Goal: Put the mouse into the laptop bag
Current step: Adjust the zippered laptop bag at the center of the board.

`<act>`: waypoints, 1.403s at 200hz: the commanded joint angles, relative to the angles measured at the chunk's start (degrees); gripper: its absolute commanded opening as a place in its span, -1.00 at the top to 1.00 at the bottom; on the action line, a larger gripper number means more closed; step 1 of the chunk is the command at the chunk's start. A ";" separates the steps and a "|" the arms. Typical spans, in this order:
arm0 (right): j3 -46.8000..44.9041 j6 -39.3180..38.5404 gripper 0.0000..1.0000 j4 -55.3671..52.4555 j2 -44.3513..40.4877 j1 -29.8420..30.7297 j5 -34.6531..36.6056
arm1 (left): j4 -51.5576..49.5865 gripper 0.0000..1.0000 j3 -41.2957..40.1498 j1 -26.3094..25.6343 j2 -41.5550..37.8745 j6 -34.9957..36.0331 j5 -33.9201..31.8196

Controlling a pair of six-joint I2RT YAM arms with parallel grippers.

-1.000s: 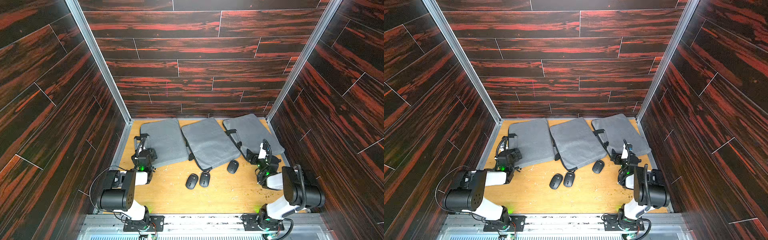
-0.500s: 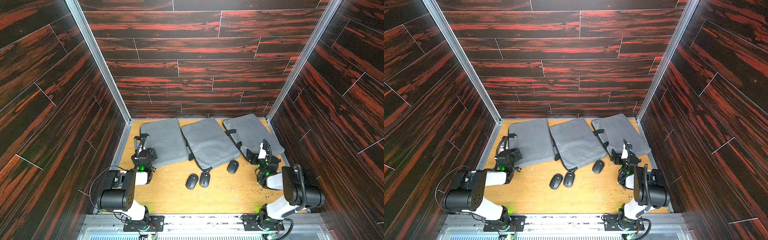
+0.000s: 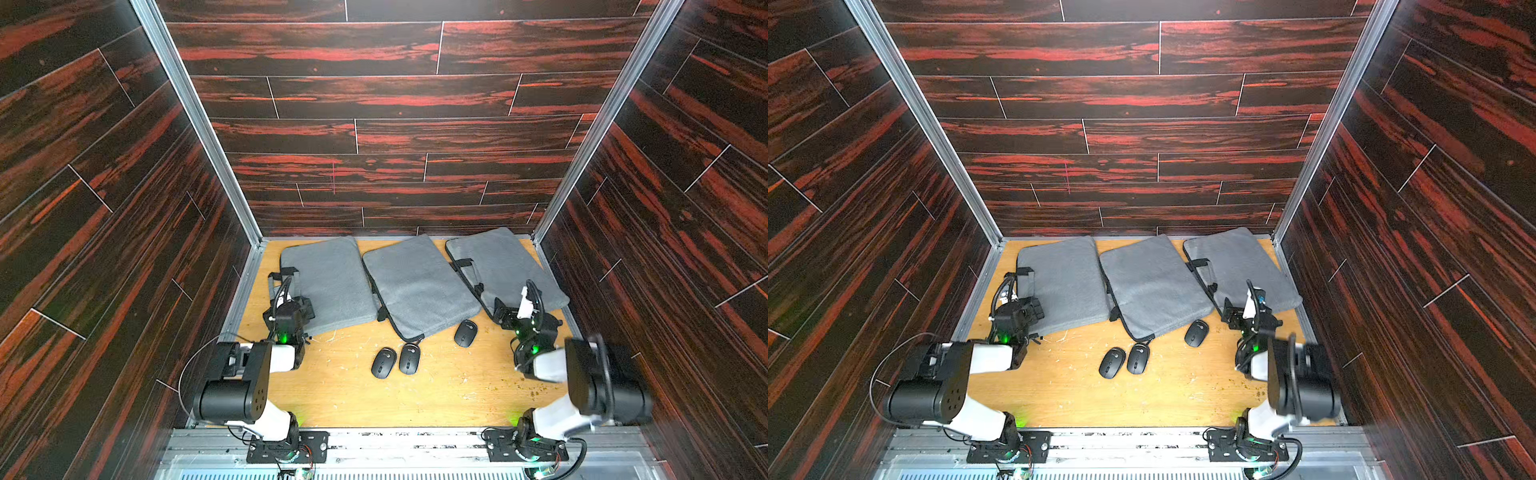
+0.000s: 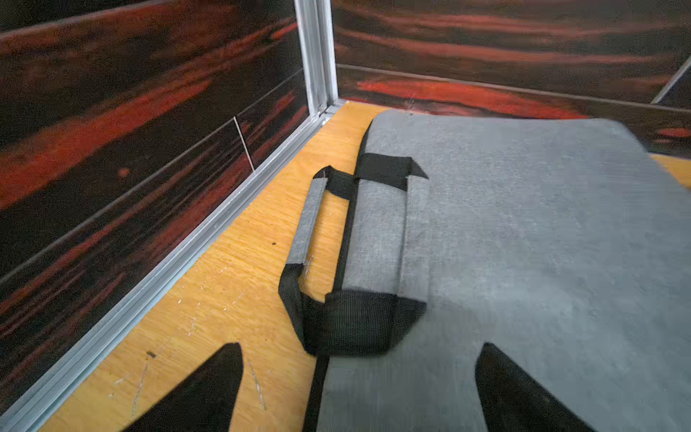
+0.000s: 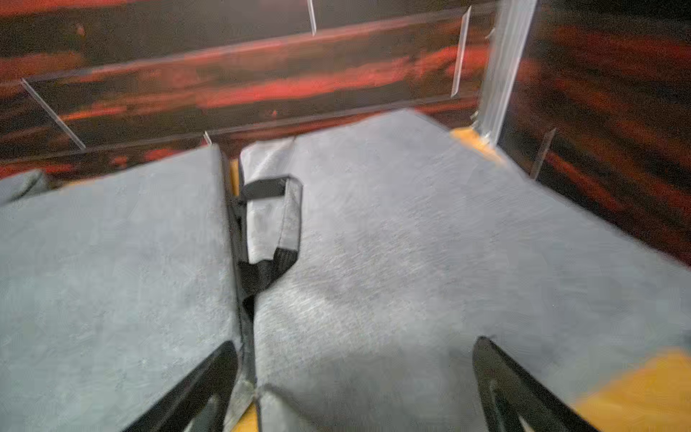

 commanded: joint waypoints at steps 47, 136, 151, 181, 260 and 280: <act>-2.52 8.55 -0.97 8.44 -13.40 9.90 5.49 | -53.25 -0.99 6.23 -0.36 -43.05 -20.01 1.20; 11.88 50.70 -0.97 28.01 6.96 10.85 -47.05 | -74.36 -1.00 1.08 -0.16 -70.94 -41.89 -1.13; 11.90 48.32 -0.97 21.56 5.15 10.71 -45.30 | -74.14 -0.99 1.33 -0.27 -70.36 -41.95 -0.46; 12.75 35.89 -0.97 -7.92 -8.24 11.11 -36.72 | -70.68 -0.99 2.70 -0.22 -64.41 -41.82 4.68; 27.36 29.94 -0.97 -76.24 -35.81 21.07 14.79 | -71.08 -1.00 5.54 -0.27 -56.87 -41.66 10.93; 29.91 34.73 -0.97 -85.19 -33.10 21.04 14.64 | -73.02 -0.99 6.10 -0.27 -57.41 -41.05 9.74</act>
